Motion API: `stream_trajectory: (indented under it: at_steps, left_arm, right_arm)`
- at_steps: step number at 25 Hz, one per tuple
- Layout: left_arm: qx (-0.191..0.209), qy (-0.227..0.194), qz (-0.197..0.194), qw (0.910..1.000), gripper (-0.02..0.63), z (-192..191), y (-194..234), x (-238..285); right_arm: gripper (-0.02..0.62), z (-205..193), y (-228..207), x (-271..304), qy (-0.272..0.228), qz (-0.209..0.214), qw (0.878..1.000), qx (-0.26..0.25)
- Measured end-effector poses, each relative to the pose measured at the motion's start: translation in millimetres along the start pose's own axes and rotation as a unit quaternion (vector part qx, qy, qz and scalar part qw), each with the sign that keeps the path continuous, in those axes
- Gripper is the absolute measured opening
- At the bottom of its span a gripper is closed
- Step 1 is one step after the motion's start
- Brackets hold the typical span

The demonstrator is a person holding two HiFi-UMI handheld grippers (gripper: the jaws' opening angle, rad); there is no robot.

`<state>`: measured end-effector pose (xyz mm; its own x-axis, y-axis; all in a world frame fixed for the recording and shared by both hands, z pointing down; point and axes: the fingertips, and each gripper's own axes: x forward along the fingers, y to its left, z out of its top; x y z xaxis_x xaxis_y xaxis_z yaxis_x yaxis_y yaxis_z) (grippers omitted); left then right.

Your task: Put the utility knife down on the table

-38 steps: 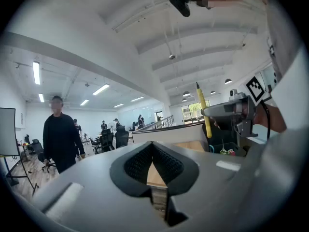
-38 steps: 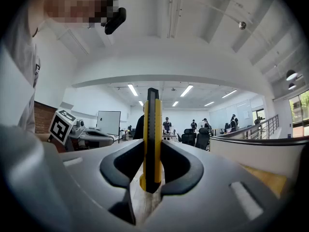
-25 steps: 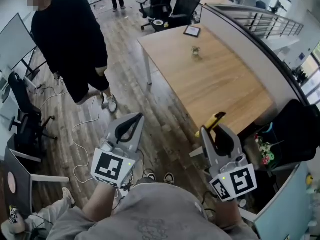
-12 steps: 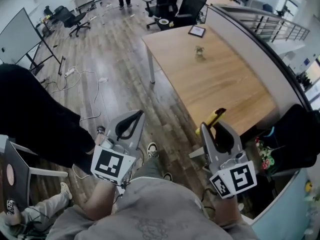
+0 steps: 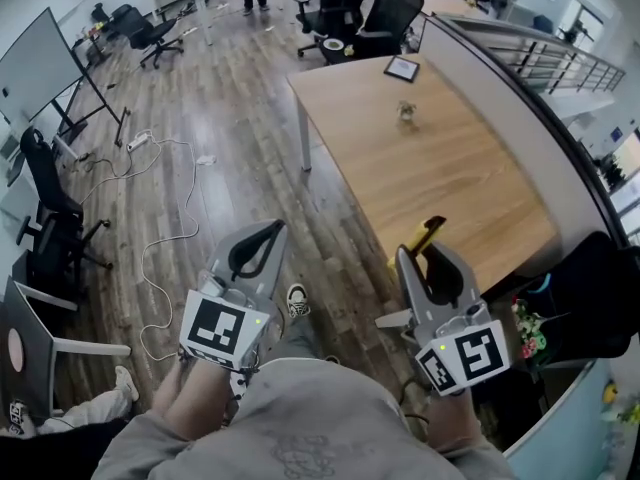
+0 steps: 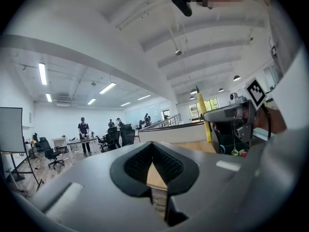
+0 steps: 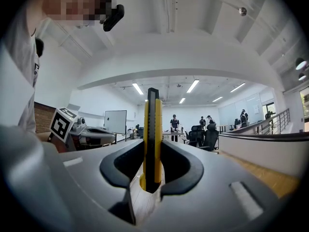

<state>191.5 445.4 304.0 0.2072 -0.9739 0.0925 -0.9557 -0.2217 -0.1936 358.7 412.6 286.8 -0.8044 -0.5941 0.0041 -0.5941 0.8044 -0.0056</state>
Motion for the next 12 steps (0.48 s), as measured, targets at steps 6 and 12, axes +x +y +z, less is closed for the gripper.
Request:
stream_trajectory:
  at_steps: [6,12]
  left_arm:
    - [-0.022,0.013,0.010,0.9996,0.000,-11.8,47.9,41.7]
    - [-0.010,0.005,0.004,0.9999,0.000,-15.5,111.8,90.0]
  right_arm:
    - [0.118,-8.1,-20.1,62.6,0.018,0.006,1.000,-0.001]
    - [0.118,-9.5,-43.4,141.4,0.028,-0.001,1.000,0.004]
